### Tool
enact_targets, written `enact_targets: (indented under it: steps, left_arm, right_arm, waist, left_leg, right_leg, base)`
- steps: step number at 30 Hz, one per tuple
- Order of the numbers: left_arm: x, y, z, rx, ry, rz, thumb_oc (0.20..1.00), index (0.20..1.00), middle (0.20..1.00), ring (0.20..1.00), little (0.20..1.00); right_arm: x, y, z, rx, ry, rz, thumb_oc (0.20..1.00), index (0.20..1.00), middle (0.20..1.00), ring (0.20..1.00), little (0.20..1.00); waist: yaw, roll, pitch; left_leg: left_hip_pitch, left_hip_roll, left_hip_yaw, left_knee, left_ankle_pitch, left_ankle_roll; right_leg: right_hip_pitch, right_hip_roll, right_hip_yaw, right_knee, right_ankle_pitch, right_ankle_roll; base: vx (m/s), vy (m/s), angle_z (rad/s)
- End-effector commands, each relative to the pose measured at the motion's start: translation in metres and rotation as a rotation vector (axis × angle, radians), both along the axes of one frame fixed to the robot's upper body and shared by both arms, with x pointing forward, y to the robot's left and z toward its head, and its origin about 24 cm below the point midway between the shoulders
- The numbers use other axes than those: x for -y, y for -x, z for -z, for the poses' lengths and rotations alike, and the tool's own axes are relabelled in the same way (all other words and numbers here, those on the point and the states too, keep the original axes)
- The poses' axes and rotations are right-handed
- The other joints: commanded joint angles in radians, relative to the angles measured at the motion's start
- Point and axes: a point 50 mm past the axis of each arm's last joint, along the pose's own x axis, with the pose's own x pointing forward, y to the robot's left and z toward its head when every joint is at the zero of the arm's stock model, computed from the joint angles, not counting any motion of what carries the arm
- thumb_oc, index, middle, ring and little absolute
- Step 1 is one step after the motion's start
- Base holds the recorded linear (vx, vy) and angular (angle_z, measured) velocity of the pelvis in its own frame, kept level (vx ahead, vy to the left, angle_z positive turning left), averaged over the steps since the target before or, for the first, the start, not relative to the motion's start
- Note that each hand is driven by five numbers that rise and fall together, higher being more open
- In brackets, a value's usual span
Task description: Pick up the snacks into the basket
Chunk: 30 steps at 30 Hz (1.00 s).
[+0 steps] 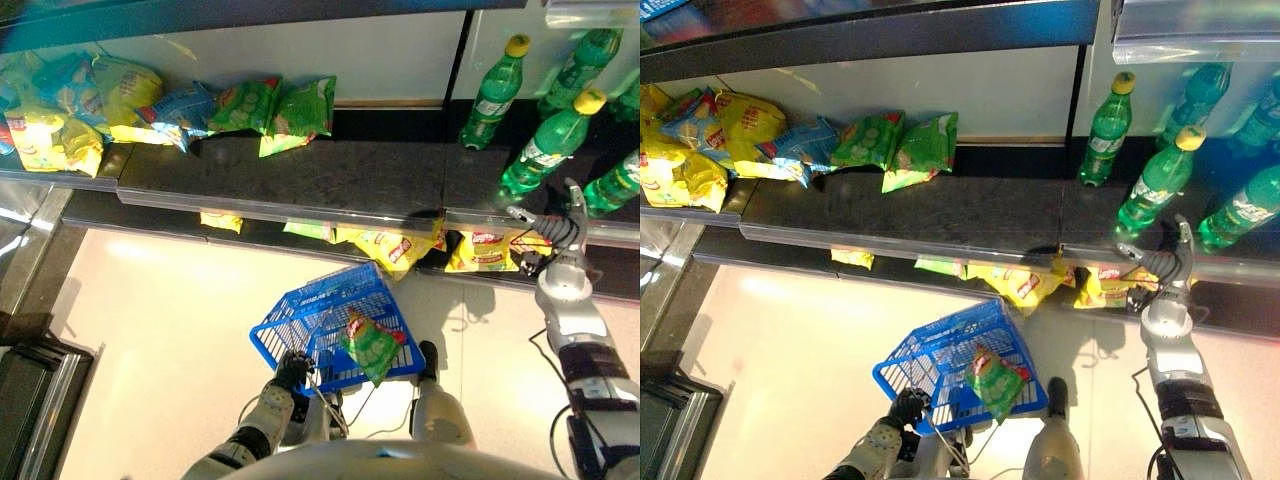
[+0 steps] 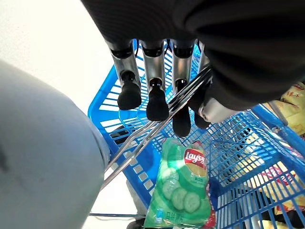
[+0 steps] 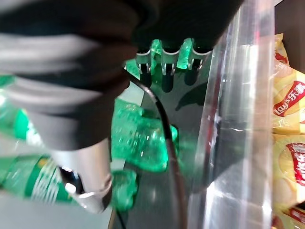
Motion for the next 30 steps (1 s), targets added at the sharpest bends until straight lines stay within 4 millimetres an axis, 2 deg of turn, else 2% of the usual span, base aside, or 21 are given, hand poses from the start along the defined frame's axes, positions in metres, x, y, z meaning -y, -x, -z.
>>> enact_targets:
  steps: [1,7,11,17,18,30]
  left_arm:
    - [-0.041,0.02,0.011,-0.083,-0.158,0.021,0.2,0.2,0.2,0.2,0.2]
    - [-0.039,0.023,0.011,-0.08,-0.141,0.016,0.2,0.2,0.2,0.2,0.2]
    - [-0.035,0.023,0.011,-0.077,-0.135,0.033,0.2,0.2,0.2,0.2,0.2]
    - [-0.033,0.024,0.011,-0.075,-0.136,0.066,0.2,0.2,0.2,0.2,0.2]
    - [-0.031,0.024,0.011,-0.073,-0.133,0.079,0.2,0.2,0.2,0.2,0.2]
    - [-0.028,0.016,0.007,-0.032,-0.123,0.08,0.2,0.2,0.2,0.2,0.2]
  right_arm:
    - [0.001,-0.014,-0.041,0.171,-0.005,-0.005,1.0,1.0,1.0,1.0,1.0]
    - [0.001,-0.019,-0.048,0.229,-0.093,-0.011,1.0,1.0,1.0,1.0,1.0]
    - [0.01,-0.028,-0.065,0.229,-0.074,0.009,1.0,1.0,1.0,1.0,1.0]
    - [0.014,-0.04,-0.089,0.206,0.0,-0.003,1.0,1.0,1.0,1.0,1.0]
    - [0.012,-0.045,-0.097,0.205,0.019,-0.019,1.0,1.0,1.0,1.0,1.0]
    - [-0.009,-0.064,-0.128,0.248,0.068,-0.098,1.0,1.0,1.0,1.0,1.0]
  waist:
    - [0.036,-0.051,-0.052]
    - [0.041,-0.029,-0.046]
    - [0.044,-0.009,-0.036]
    - [0.052,-0.003,-0.035]
    - [0.056,-0.003,-0.036]
    - [0.078,0.015,-0.031]
  left_leg:
    - [-0.015,-0.017,0.0,0.011,-0.03,-0.022]
    - [-0.028,-0.031,0.001,0.014,-0.028,-0.021]
    - [-0.037,-0.039,0.006,0.012,-0.026,-0.02]
    - [-0.04,-0.039,0.006,0.011,-0.024,-0.024]
    - [-0.043,-0.038,0.006,0.011,-0.023,-0.025]
    - [-0.071,-0.05,-0.014,0.011,-0.013,-0.026]
  right_leg:
    - [-0.077,-0.113,0.055,0.004,0.016,0.115]
    - [-0.091,-0.124,0.061,0.004,0.02,0.116]
    - [-0.107,-0.13,0.068,0.004,0.025,0.117]
    - [-0.114,-0.131,0.069,0.004,0.026,0.117]
    - [-0.118,-0.13,0.07,0.004,0.026,0.117]
    - [-0.138,-0.136,0.064,0.004,0.026,0.115]
  base:
    - [0.0,0.0,0.0]
    - [-0.01,0.024,-0.02]
    - [-0.01,0.029,-0.04]
    - [0.01,-0.002,-0.03]
    - [0.01,-0.006,-0.03]
    - [0.0,0.002,0.01]
